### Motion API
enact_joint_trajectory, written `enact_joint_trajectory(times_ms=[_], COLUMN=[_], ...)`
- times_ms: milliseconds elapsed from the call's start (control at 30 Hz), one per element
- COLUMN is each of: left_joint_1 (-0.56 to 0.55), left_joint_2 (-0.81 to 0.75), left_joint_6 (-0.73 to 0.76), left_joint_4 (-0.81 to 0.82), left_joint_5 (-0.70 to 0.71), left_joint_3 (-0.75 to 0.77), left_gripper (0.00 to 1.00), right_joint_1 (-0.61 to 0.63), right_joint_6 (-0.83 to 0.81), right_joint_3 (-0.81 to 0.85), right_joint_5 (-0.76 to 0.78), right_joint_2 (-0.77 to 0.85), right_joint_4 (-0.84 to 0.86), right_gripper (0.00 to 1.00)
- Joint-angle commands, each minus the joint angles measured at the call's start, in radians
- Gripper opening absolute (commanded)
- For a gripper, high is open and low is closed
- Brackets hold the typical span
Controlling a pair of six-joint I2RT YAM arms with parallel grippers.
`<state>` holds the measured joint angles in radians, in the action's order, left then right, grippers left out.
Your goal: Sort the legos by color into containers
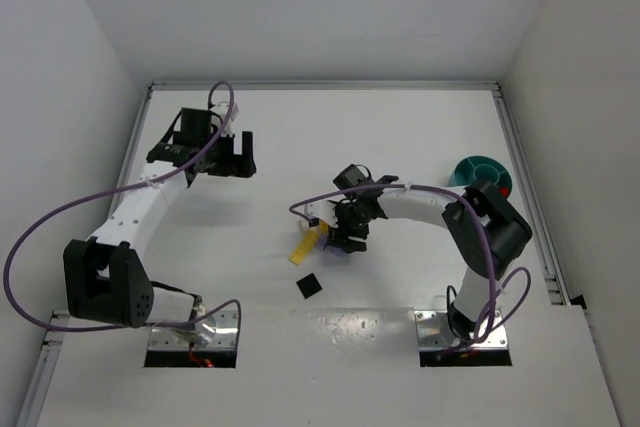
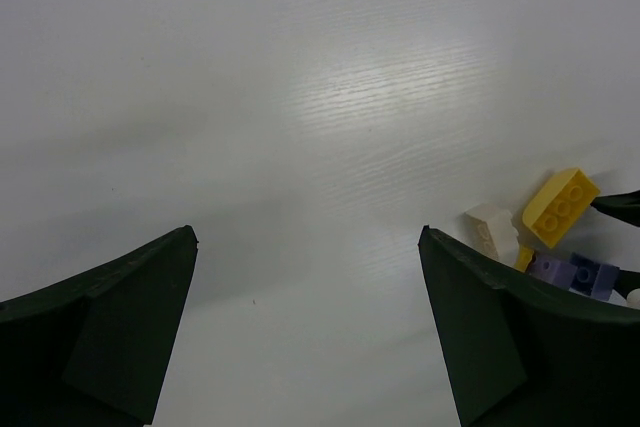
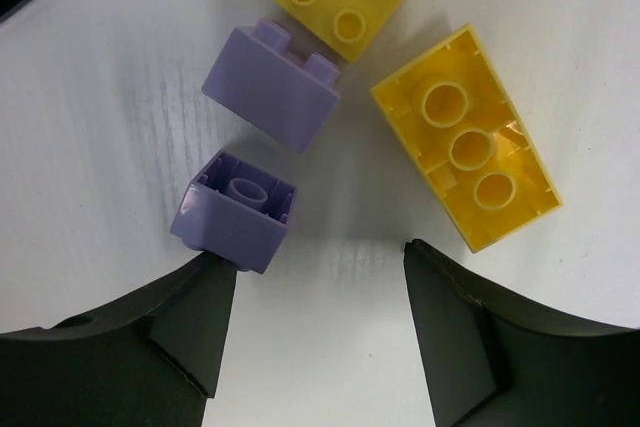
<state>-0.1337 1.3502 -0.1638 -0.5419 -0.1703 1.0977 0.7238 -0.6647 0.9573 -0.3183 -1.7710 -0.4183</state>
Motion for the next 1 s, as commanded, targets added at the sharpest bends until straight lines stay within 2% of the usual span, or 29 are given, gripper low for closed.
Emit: enact_joint_trajectory(times_ms=[0, 233, 300, 433, 500, 633, 700, 967], left_joint_1=[0.003, 0.003, 0.003, 0.003, 0.003, 0.003, 0.003, 0.003], left_joint_2=[-0.042, -0.02, -0.008, 0.001, 0.001, 0.001, 0.001, 0.01], left_joint_6=[0.007, 0.007, 0.007, -0.002, -0.002, -0.002, -0.002, -0.002], left_joint_4=[0.007, 0.016, 0.016, 0.016, 0.016, 0.016, 0.016, 0.016], left_joint_5=[-0.014, -0.024, -0.034, -0.034, -0.034, -0.034, -0.034, -0.034], left_joint_3=[-0.007, -0.007, 0.002, 0.002, 0.002, 0.002, 0.002, 0.011], left_gripper=[1.0, 1.0, 1.0, 1.0, 1.0, 1.0, 1.0, 1.0], right_joint_1=[0.009, 0.052, 0.066, 0.094, 0.094, 0.094, 0.094, 0.085], right_joint_6=[0.022, 0.031, 0.06, 0.155, 0.201, 0.232, 0.232, 0.244], right_joint_3=[0.026, 0.026, 0.035, 0.069, 0.069, 0.069, 0.078, 0.04], right_joint_5=[-0.039, -0.122, -0.122, -0.122, -0.113, -0.085, -0.058, 0.013], right_joint_2=[0.047, 0.047, 0.047, -0.01, -0.028, -0.053, -0.065, -0.044], right_joint_4=[-0.006, -0.043, -0.043, -0.025, -0.016, 0.013, 0.013, 0.013], right_gripper=[0.67, 0.69, 0.72, 0.72, 0.69, 0.45, 0.45, 0.65])
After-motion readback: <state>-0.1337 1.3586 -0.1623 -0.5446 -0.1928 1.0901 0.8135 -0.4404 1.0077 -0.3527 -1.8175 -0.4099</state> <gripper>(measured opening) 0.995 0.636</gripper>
